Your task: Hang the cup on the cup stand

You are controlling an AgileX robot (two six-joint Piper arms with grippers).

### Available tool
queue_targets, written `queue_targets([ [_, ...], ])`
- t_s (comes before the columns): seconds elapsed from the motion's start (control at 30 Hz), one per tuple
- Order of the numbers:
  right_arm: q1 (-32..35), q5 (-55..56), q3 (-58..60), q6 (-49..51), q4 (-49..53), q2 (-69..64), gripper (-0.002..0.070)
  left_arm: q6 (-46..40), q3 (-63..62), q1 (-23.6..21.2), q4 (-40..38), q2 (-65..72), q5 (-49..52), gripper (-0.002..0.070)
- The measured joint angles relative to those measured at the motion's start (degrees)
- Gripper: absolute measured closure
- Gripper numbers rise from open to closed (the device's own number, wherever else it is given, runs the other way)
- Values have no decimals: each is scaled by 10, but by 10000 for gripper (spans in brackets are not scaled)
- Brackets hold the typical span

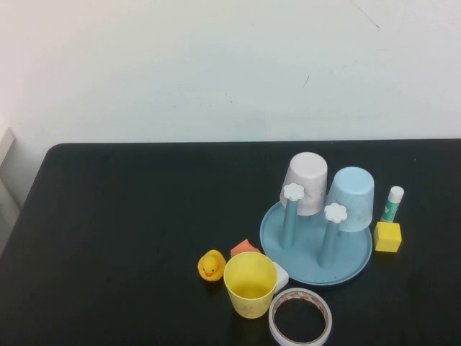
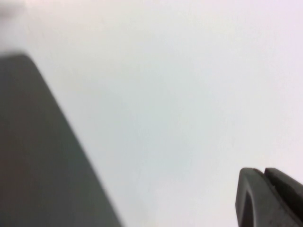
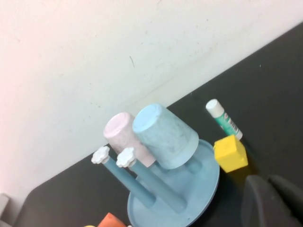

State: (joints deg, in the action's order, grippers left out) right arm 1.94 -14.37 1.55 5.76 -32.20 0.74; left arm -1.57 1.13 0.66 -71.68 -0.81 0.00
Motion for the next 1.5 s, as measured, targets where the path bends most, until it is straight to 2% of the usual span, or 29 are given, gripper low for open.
queue_targets([
  [0.2,0,4,0,-28,-2,0,678,-2,0,0,-74,0,-88,677],
  [0.43,0,6,0,-30,-2,0,678,-38,0,0,-69,0,-50,677],
  [0.6,0,-7,0,-58,-2,0,678,-161,-8,0,-2,0,70,677],
  [0.73,0,-26,0,-86,-2,0,678,-277,-80,0,58,48,158,677],
  [0.93,0,-30,0,-105,-2,0,678,-328,-239,0,203,235,322,677],
  [1.1,0,-30,0,-107,-2,0,678,-459,-364,0,290,407,460,677],
  [1.2,0,-31,0,-122,-2,0,678,-490,-415,6,336,493,499,676],
  [1.33,0,-33,0,-130,-2,0,678,-482,-472,61,409,591,507,677],
  [1.5,0,-36,0,-131,-4,0,678,-385,-537,167,549,695,512,676],
])
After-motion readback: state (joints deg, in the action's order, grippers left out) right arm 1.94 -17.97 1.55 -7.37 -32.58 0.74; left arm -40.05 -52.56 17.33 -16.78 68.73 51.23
